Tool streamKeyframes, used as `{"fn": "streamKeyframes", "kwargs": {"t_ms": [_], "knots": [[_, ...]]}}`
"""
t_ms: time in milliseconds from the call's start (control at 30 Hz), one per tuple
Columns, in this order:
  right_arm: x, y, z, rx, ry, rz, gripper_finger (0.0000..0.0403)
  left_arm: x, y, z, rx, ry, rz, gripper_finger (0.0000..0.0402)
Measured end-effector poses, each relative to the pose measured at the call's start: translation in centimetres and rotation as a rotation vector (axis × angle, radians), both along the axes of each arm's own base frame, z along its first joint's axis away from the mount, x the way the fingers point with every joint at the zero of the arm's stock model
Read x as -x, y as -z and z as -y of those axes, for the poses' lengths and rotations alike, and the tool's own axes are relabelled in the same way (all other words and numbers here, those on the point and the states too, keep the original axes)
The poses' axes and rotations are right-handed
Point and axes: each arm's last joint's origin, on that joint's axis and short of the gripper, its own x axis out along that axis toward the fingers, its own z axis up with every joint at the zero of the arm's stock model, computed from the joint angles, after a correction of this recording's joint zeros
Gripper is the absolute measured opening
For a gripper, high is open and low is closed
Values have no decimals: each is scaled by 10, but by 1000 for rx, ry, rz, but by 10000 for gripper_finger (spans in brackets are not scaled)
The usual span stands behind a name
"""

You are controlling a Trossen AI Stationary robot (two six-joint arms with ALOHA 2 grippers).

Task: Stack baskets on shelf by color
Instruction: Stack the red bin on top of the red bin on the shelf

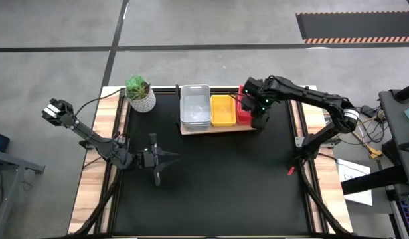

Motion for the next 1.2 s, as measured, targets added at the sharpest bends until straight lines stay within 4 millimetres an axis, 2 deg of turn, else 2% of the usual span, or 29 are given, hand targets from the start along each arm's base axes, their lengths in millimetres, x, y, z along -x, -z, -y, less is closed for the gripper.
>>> {"fn": "streamKeyframes", "kwargs": {"t_ms": [167, 800, 1200], "knots": [[2, 6, -1, -7, -29, -19, 9, 0, 0, 0, 0, 0, 0, 72], [0, 6, -1, -17, -38, 8, 11, 0, 0, 0, 2, 0, 1, 72], [-3, -8, 2, 29, 7, 36, 104, -1, 1, 0, -2, 0, -5, 72]]}}
